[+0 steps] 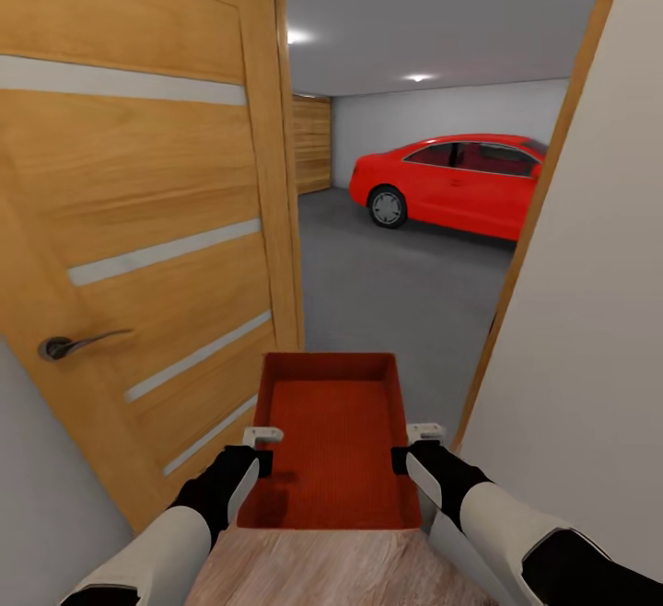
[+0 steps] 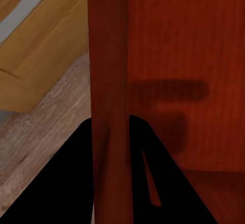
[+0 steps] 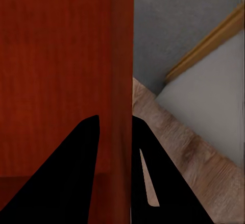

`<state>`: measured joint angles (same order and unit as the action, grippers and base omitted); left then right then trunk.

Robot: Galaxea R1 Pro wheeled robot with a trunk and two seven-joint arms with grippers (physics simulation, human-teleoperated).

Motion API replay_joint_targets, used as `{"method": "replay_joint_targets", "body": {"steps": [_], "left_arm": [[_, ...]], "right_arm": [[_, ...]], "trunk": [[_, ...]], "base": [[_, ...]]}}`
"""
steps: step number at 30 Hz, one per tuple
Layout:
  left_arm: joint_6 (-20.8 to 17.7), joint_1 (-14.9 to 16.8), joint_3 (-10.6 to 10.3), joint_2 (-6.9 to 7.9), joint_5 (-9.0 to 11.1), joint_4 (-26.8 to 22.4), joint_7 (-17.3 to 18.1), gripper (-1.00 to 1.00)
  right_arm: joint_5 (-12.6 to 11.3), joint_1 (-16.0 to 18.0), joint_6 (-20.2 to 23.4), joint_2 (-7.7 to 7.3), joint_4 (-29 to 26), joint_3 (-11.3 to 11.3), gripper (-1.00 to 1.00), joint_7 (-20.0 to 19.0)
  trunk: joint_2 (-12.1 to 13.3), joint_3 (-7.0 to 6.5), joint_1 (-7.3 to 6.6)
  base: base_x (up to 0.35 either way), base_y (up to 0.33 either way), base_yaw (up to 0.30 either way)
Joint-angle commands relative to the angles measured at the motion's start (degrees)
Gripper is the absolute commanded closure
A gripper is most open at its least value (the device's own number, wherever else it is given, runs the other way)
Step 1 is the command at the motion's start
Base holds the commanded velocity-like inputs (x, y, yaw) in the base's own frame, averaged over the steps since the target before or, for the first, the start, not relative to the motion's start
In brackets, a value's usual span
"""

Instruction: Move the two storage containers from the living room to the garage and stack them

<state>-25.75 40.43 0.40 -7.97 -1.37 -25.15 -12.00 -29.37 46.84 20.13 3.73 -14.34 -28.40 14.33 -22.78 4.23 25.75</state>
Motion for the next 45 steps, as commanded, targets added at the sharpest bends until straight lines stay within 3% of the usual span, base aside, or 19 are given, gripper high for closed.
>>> {"method": "replay_joint_targets", "body": {"steps": [1, 18, 45], "left_arm": [[-3.35, 0.00, -0.75, 0.41, -1.18, 2.03, -0.48, 1.00], [-3.34, 0.00, -0.75, 0.41, -1.18, 2.03, -0.48, 1.00], [-3.46, 0.00, -0.78, 0.41, -1.18, 2.03, -0.47, 1.00]], "right_arm": [[-1.22, 0.10, 0.09, -0.04, -1.22, -2.36, 1.00, 0.35], [-1.22, 0.10, 0.08, -0.07, -1.22, -2.36, 1.00, 0.35], [-1.22, 0.10, 0.08, -0.13, -1.22, -2.36, 1.00, 0.35]], "trunk": [[-0.14, 0.13, 0.04], [-0.14, 0.13, 0.04], [-0.14, 0.13, 0.04]], "base": [[0.000, 0.000, -0.242], [0.000, 0.000, -0.219], [0.201, 0.172, -0.006]]}}
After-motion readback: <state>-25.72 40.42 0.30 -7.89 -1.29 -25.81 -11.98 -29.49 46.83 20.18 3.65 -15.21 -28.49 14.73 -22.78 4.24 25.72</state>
